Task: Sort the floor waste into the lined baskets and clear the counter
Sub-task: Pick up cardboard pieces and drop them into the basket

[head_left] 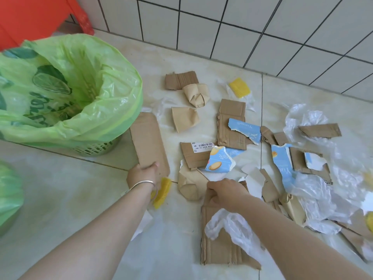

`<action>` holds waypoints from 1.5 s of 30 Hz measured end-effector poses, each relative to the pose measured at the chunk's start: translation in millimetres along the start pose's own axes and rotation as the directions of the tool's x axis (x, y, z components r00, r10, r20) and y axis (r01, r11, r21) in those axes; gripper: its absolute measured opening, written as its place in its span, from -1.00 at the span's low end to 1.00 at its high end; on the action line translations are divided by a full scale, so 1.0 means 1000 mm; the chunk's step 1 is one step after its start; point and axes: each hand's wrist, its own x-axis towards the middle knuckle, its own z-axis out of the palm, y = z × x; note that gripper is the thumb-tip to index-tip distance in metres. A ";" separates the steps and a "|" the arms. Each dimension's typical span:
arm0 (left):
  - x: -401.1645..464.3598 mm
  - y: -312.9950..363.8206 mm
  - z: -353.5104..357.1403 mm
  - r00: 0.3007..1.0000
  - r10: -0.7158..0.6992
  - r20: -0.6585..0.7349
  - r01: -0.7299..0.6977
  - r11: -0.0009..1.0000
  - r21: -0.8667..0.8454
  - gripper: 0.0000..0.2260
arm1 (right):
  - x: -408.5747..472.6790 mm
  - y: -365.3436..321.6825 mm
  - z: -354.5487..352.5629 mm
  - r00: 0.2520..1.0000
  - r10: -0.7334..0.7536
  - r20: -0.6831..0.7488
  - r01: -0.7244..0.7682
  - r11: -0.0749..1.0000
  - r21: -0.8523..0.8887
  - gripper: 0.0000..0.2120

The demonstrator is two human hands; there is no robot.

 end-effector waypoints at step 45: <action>-0.079 0.006 -0.022 0.914 0.363 0.184 -0.365 0.931 -0.023 -0.67 | -0.052 0.104 0.004 0.944 0.330 0.016 -0.120 0.299 0.947 -0.84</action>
